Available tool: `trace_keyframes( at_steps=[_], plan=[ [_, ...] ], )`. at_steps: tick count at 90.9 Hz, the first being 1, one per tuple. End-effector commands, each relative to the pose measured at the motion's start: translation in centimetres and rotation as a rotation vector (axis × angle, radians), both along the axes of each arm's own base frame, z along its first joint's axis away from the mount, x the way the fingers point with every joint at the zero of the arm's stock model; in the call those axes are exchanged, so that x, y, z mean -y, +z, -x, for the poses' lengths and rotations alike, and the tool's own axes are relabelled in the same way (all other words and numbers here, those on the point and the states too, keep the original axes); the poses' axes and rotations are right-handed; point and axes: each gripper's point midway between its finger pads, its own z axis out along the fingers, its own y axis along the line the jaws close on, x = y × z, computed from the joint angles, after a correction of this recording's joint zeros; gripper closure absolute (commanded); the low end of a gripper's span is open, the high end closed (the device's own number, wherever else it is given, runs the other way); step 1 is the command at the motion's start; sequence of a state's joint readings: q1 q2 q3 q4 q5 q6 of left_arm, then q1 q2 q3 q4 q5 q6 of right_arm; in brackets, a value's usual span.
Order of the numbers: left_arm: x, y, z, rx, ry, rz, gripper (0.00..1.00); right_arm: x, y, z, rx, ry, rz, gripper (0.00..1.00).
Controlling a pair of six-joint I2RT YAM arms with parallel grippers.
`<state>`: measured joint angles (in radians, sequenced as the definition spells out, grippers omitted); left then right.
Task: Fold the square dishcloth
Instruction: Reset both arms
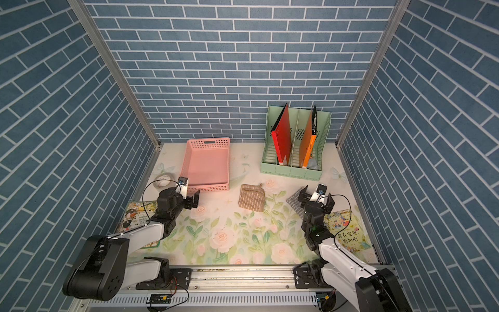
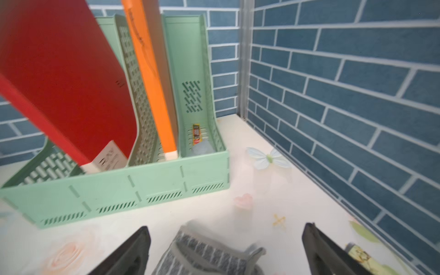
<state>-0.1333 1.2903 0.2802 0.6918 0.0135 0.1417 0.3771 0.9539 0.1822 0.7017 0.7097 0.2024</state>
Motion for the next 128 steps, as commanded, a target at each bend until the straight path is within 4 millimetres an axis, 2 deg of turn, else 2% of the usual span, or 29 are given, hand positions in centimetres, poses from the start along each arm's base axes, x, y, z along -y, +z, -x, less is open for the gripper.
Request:
trace_keyframes(
  at_steps=[1,11,16,26,30,33,36,40,44,49,53,59,61,63,66,70,77,128],
  plan=[
    [-1.7,4.6,-1.5,0.24,0.107,0.045,0.0,1.7,1.8,-1.0,0.082,-0.072,0.016,0.01],
    [-2.3,5.5,-1.8,0.302,0.141,0.073,0.0,1.0,1.8,-2.2,0.084,0.012,0.051,0.0],
    [-2.7,5.8,-1.2,0.354,0.155,0.076,0.0,1.0,0.9,-2.8,0.045,0.032,0.083,0.0],
    [-3.5,4.9,-0.1,0.362,0.185,0.094,0.0,1.1,-1.8,-2.7,0.016,0.081,0.097,0.0],
    [-3.5,4.5,0.0,0.363,0.186,0.094,0.0,1.2,-1.2,-2.5,0.057,0.09,0.108,0.0],
    [-3.5,4.2,0.0,0.364,0.183,0.085,0.0,0.6,-1.2,-2.5,0.062,0.139,0.121,0.0],
    [-3.7,4.8,-0.2,0.383,0.194,0.092,0.0,0.0,-0.9,-2.6,0.076,0.191,0.149,0.01],
    [-3.7,4.1,-0.5,0.348,0.198,0.091,0.0,-0.5,-0.6,-2.7,0.09,0.224,0.178,0.01],
    [-3.9,4.6,-0.7,0.366,0.207,0.096,0.0,-0.7,-0.8,-2.6,0.1,0.24,0.191,0.0],
    [-3.9,4.0,-0.8,0.338,0.205,0.098,0.0,-0.6,-1.1,-2.5,0.119,0.243,0.197,0.0],
    [-4.0,4.3,-0.8,0.35,0.207,0.1,0.0,-0.8,-1.9,-2.7,0.114,0.258,0.202,0.01],
    [-3.9,4.1,-1.1,0.338,0.201,0.106,0.0,-1.4,-1.8,-3.2,0.122,0.285,0.219,0.01],
    [-4.0,4.2,-1.3,0.339,0.201,0.11,0.0,-1.5,-2.5,-3.8,0.082,0.296,0.204,0.0],
    [-4.0,4.1,-1.5,0.327,0.194,0.117,0.0,-1.3,-3.1,-4.4,0.05,0.298,0.194,0.0],
    [-4.2,3.8,-1.7,0.313,0.19,0.126,0.0,-0.9,-2.9,-5.3,0.048,0.279,0.183,0.0],
    [-4.4,3.8,-1.8,0.31,0.186,0.141,0.0,-0.6,-3.9,-6.0,-0.006,0.283,0.152,0.0],
    [-4.5,3.7,-1.8,0.308,0.189,0.143,0.0,-0.1,-4.2,-6.4,-0.017,0.287,0.132,0.01],
    [-4.7,3.8,-1.7,0.311,0.205,0.143,0.0,-0.1,-4.0,-6.2,-0.008,0.285,0.135,0.0]
  ],
)
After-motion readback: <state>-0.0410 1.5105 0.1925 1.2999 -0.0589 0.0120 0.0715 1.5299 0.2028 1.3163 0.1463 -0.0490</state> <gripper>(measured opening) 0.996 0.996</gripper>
